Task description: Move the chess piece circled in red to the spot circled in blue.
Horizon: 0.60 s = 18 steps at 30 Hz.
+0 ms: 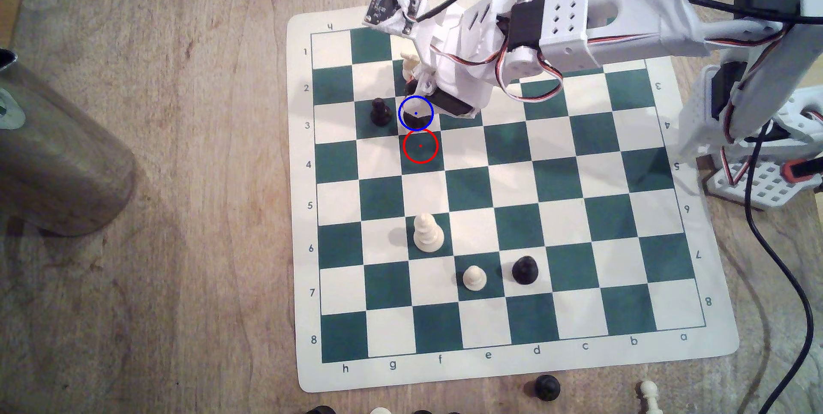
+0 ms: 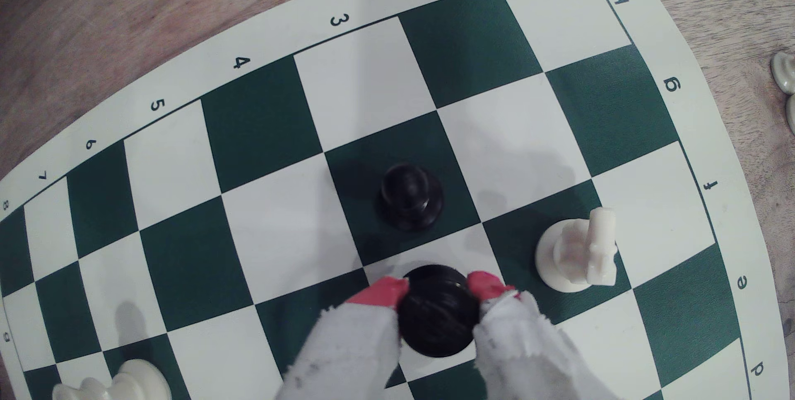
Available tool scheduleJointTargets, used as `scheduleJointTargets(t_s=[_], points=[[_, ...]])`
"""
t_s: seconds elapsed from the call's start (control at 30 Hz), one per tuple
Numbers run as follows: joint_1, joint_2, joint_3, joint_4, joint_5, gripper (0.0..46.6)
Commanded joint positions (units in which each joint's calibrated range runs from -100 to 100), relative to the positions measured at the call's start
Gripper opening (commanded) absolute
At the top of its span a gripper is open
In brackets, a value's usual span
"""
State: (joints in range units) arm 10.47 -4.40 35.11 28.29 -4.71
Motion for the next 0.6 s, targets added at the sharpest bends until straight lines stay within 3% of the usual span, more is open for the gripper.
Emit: scheduleJointTargets(t_s=[0.0, 0.27, 0.57], points=[[0.2, -0.95, -4.83, -1.01, 0.2, 0.2], [0.2, -0.02, -4.65, -1.01, 0.29, 1.6], [0.83, -1.54, -4.01, -0.28, 0.29, 18.4]])
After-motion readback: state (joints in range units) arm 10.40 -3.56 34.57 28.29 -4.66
